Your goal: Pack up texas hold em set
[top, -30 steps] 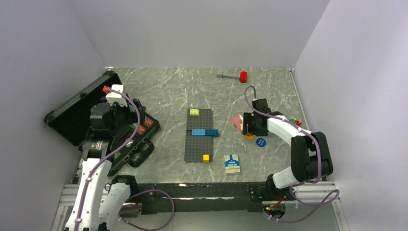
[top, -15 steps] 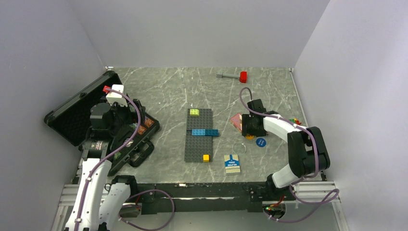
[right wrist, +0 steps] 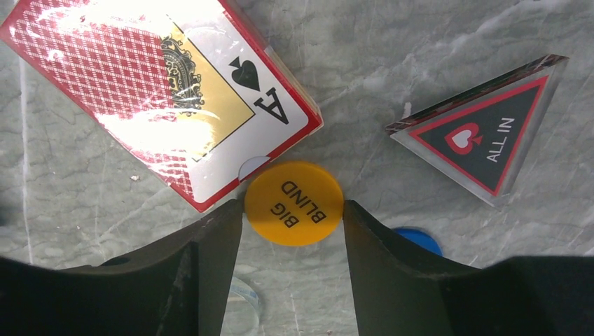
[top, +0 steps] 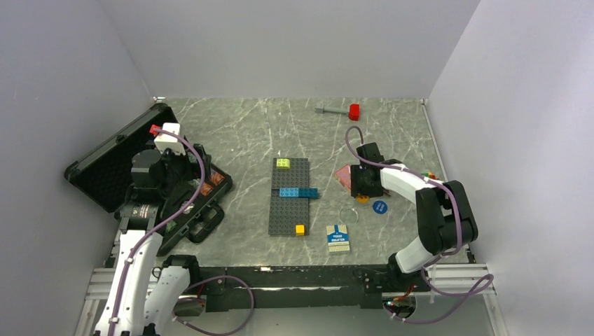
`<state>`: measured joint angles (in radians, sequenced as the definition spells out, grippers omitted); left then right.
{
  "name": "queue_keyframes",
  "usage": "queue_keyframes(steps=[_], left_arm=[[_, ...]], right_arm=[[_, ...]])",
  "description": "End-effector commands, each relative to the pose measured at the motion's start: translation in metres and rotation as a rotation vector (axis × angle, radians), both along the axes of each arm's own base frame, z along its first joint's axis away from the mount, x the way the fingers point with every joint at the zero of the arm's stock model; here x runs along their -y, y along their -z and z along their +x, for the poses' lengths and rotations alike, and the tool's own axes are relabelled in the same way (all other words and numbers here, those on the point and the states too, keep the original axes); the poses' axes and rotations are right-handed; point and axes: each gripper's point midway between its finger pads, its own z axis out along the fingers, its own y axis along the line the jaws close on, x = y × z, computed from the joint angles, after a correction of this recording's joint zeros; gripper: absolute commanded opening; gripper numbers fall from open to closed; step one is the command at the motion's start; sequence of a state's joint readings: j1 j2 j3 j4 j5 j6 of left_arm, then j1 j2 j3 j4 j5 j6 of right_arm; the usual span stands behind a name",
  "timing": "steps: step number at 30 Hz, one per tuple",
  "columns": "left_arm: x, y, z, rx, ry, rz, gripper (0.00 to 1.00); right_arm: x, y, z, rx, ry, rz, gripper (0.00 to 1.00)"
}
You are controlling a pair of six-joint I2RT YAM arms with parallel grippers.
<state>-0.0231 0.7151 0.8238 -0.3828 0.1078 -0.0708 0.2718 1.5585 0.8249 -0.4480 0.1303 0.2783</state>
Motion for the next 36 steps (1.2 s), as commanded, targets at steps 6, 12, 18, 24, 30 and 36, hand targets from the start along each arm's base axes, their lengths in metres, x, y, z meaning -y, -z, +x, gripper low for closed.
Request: queue_keyframes(steps=[6, 12, 18, 24, 30, 36], left_arm=[[0.003, -0.005, 0.003, 0.028, 0.016, -0.002, 0.99], [0.009, -0.004, 0.004, 0.022, 0.041, -0.018, 0.99], [0.01, 0.006, 0.006, -0.018, 0.023, -0.023, 0.99], [0.033, 0.023, 0.007, -0.089, 0.107, -0.061, 0.99], [0.069, 0.038, 0.007, -0.151, 0.245, -0.088, 0.99], [0.105, 0.051, 0.002, -0.22, 0.383, -0.13, 0.99]], right_arm=[[0.001, 0.008, -0.003, -0.044, -0.004, -0.015, 0.5], [-0.005, -0.002, 0.0, -0.015, -0.022, 0.006, 0.43], [-0.021, -0.014, 0.002, 0.015, -0.07, 0.052, 0.41], [-0.038, -0.022, 0.0, 0.023, -0.117, 0.069, 0.39], [-0.065, -0.038, -0.002, 0.056, -0.178, 0.113, 0.38], [-0.093, -0.055, 0.002, 0.109, -0.245, 0.152, 0.37]])
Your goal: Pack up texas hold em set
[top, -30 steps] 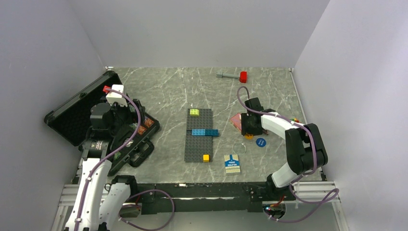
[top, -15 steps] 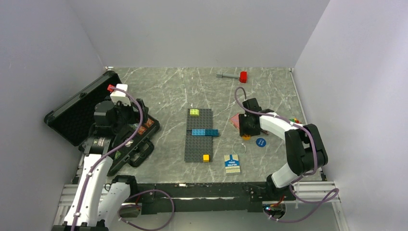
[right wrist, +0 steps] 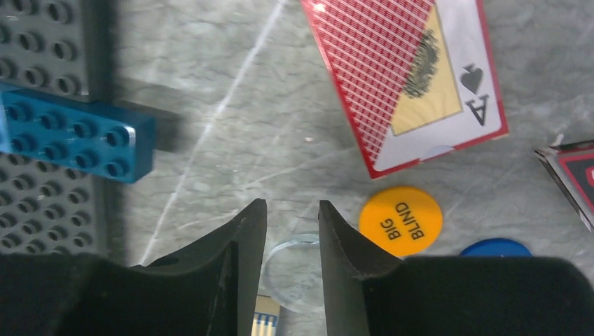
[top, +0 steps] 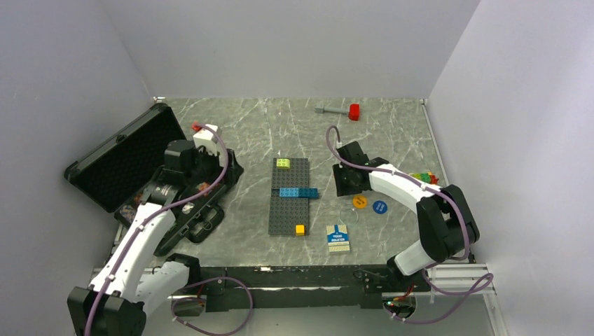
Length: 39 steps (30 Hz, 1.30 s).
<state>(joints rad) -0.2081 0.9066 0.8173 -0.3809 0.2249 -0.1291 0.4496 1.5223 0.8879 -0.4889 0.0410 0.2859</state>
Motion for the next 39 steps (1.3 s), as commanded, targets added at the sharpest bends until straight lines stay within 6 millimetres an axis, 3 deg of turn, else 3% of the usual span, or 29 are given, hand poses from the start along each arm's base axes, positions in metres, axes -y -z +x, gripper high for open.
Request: queue_keyframes(steps=[1, 4, 11, 14, 24, 30, 39], left_arm=[[0.033, -0.001, -0.004, -0.024, 0.13, -0.083, 0.99], [0.047, 0.004, -0.006, -0.058, 0.188, -0.12, 0.98], [0.051, 0.008, -0.011, -0.064, 0.204, -0.088, 0.98], [0.05, 0.006, -0.012, -0.054, 0.202, -0.081, 0.98], [0.05, 0.005, -0.013, -0.051, 0.199, -0.078, 0.99], [0.049, 0.002, -0.013, -0.042, 0.194, -0.08, 0.99], [0.046, 0.0, -0.013, -0.028, 0.179, -0.071, 0.99]], right_arm=[[-0.027, -0.032, 0.011, 0.088, -0.049, 0.063, 0.37], [-0.025, -0.03, 0.012, 0.085, -0.029, 0.031, 0.38], [0.033, -0.016, 0.005, 0.05, 0.138, -0.037, 0.52], [0.047, -0.017, 0.002, 0.053, 0.185, -0.013, 0.59], [0.06, 0.005, -0.008, -0.023, 0.239, -0.043, 0.71], [0.071, 0.013, -0.008, -0.028, 0.289, -0.111, 0.7], [0.064, 0.026, -0.012, -0.061, 0.29, -0.091, 0.68]])
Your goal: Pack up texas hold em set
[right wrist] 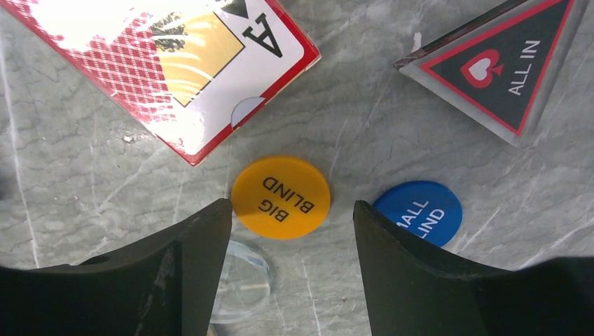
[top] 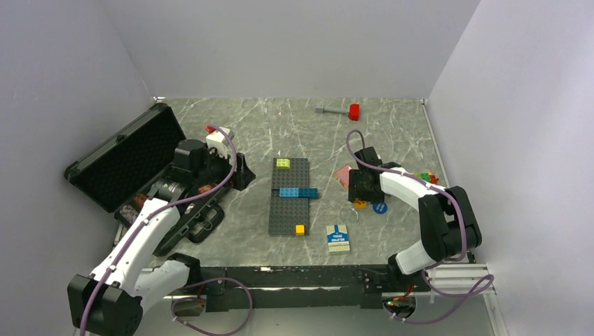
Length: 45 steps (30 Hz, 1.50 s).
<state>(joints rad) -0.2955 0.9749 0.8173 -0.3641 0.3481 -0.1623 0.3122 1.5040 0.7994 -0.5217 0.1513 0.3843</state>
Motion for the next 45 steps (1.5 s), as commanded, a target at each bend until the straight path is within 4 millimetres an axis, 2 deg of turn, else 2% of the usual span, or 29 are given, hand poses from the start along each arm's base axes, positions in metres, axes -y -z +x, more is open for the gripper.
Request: queue_keyframes(steps=[1, 18, 27, 33, 40, 45], left_arm=[[0.0, -0.013, 0.001, 0.051, -0.004, -0.008, 0.99], [-0.003, -0.015, 0.002, 0.062, -0.016, 0.0, 0.99], [-0.004, -0.017, 0.001, 0.069, -0.018, -0.001, 0.99], [-0.004, -0.017, 0.001, 0.068, -0.019, -0.002, 0.99], [-0.003, -0.017, 0.0, 0.055, -0.026, -0.019, 0.99], [0.004, -0.018, -0.004, 0.027, -0.025, -0.082, 0.99]], right_arm=[[-0.002, 0.006, 0.0, -0.003, 0.02, 0.005, 0.68], [-0.007, 0.016, 0.0, -0.029, 0.014, 0.014, 0.63], [-0.009, 0.017, -0.001, -0.034, 0.012, 0.021, 0.48], [-0.015, 0.002, 0.006, 0.004, -0.008, 0.012, 0.41], [-0.031, -0.026, 0.019, 0.069, -0.05, 0.053, 0.38], [-0.047, -0.035, 0.021, 0.082, -0.094, 0.069, 0.37]])
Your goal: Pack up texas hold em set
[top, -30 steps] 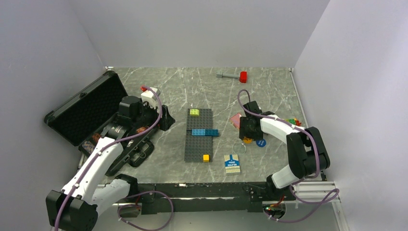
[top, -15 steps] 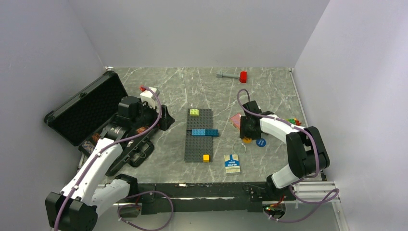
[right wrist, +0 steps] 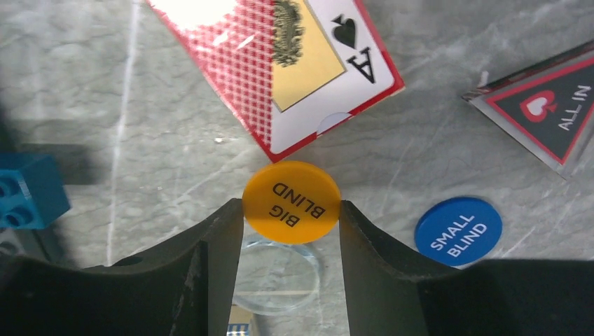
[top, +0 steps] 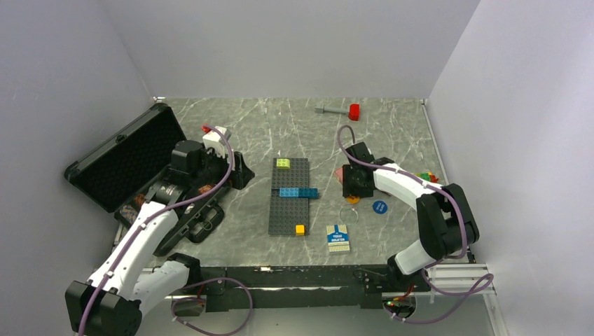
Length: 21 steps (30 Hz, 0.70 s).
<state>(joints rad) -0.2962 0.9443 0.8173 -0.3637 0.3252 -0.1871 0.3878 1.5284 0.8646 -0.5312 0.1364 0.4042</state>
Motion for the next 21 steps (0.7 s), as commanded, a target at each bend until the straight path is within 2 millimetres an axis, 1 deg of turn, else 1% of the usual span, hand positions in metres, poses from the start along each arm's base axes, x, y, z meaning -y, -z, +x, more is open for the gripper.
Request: queue_keyframes(steps=[1, 5, 11, 15, 17, 21], left_arm=[[0.009, -0.009, -0.004, 0.002, 0.008, -0.078, 0.99], [0.013, -0.007, -0.003, -0.029, 0.005, -0.107, 0.99], [0.037, -0.001, -0.004, -0.104, 0.048, -0.211, 0.99], [0.053, 0.007, -0.003, -0.155, 0.067, -0.237, 0.99], [0.057, 0.013, -0.001, -0.192, 0.071, -0.245, 0.98], [0.067, 0.018, 0.0, -0.235, 0.101, -0.273, 0.96]], right_arm=[[-0.022, -0.026, 0.012, 0.061, -0.043, 0.045, 0.37], [-0.047, -0.034, 0.013, 0.082, -0.101, 0.096, 0.36], [-0.092, -0.043, 0.01, 0.116, -0.232, 0.166, 0.35], [-0.123, -0.051, 0.005, 0.138, -0.336, 0.198, 0.35], [-0.135, -0.055, 0.003, 0.153, -0.374, 0.205, 0.35], [-0.165, -0.063, -0.006, 0.169, -0.483, 0.267, 0.35]])
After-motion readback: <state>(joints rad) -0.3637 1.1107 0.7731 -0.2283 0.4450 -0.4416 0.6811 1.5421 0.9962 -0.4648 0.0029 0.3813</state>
